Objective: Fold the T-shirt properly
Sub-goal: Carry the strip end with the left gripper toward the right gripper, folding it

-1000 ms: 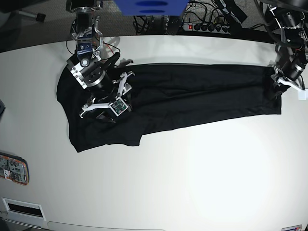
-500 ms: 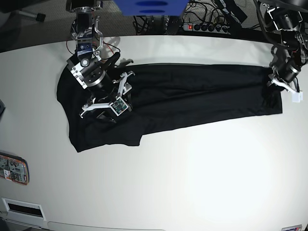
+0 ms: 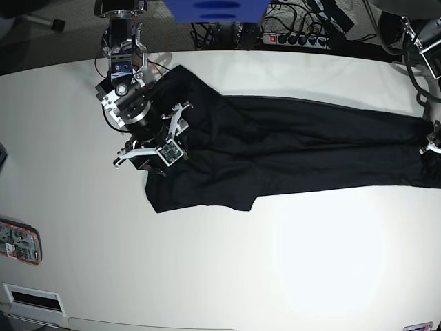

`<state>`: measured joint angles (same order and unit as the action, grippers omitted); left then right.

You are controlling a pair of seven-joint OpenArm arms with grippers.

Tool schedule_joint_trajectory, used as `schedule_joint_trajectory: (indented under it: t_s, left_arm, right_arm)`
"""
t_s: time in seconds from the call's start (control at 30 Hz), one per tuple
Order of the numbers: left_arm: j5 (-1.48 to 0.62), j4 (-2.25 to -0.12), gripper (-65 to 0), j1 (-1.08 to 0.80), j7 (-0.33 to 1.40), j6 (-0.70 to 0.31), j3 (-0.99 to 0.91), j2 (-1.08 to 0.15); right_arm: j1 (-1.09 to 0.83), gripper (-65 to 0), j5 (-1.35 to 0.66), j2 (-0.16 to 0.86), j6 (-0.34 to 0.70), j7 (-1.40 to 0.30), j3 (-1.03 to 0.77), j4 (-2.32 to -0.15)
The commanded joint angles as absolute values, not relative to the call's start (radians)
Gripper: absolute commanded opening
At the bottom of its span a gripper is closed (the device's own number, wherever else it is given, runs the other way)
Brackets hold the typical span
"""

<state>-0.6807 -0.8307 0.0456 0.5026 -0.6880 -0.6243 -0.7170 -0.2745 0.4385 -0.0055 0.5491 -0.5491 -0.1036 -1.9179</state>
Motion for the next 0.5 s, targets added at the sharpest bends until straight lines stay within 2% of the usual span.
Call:
schedule_joint_trajectory:
  t_s: [0.0,0.23,0.47]
  left_arm:
    - [-0.697,-0.888,-65.0,0.059,0.483,-0.698,-0.627,-0.736]
    - [-0.705,-1.218,-65.0,0.019,0.670,-0.698,-0.634,-0.619]
    - [-0.697,-1.509,-65.0,-0.035,0.802,-0.698,-0.628,-0.417]
  right_arm:
    - [-0.266,-32.4,0.427,-0.005,0.541,-0.529,-0.105,-1.939]
    - [-0.265,-32.5,0.427,-0.005,0.541,-0.529,-0.105,-1.937]
    - [-0.259,-32.5,0.427,-0.005,0.541,-0.529,-0.105,-1.934]
